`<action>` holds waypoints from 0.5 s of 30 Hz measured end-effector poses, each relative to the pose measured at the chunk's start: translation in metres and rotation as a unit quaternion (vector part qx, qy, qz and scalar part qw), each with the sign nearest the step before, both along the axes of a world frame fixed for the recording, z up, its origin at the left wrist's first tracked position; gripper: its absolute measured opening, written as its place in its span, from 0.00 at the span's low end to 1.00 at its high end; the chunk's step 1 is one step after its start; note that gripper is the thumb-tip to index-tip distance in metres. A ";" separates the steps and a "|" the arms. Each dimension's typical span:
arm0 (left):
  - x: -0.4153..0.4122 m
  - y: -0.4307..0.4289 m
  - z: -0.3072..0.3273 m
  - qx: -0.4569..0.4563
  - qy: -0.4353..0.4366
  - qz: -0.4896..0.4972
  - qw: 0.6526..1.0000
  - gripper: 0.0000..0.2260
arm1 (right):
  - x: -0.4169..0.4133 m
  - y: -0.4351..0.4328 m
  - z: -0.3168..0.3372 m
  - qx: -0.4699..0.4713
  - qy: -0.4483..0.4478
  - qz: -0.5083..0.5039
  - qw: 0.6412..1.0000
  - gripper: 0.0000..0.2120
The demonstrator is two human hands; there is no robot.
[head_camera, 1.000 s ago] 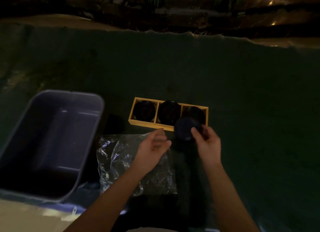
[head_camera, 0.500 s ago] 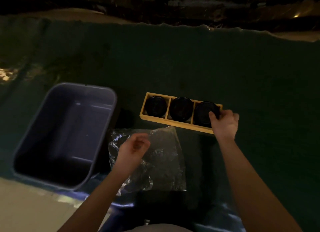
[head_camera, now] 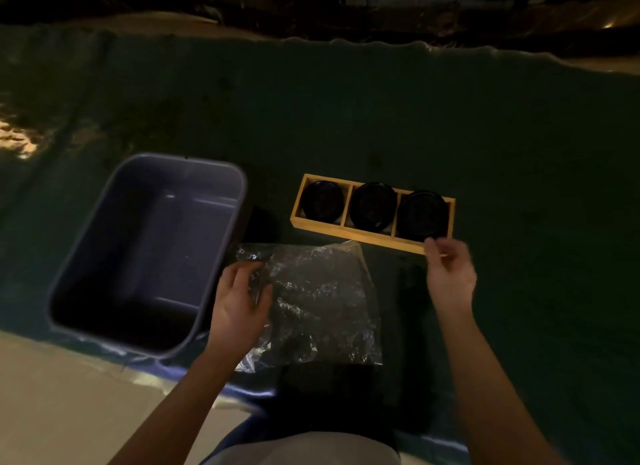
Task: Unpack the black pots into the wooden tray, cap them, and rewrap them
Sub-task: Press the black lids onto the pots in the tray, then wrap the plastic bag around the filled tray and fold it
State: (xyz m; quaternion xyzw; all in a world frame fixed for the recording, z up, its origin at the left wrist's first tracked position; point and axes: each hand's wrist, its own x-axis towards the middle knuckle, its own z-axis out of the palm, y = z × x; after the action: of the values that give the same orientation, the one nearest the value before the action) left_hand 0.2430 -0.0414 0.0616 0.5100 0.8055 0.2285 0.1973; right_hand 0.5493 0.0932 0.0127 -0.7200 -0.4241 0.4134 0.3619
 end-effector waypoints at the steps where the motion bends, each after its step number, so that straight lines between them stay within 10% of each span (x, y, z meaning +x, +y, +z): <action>1: -0.002 -0.004 -0.002 0.003 0.016 -0.002 1.000 0.19 | -0.005 -0.014 -0.002 -0.023 0.007 0.034 0.999 0.08; 6: -0.008 -0.024 -0.010 -0.041 0.001 0.020 0.999 0.24 | -0.026 -0.081 -0.009 -0.190 0.040 0.167 0.967 0.16; 15: -0.016 -0.036 -0.046 -0.105 -0.284 0.206 0.930 0.19 | -0.014 -0.151 -0.012 -0.166 0.037 0.204 0.964 0.04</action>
State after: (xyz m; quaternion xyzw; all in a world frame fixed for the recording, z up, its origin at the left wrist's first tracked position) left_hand 0.2269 -0.0773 0.0156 0.2228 0.8224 0.3137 0.4190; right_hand 0.5350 -0.0582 0.0010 -0.6524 -0.4736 0.5695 0.1607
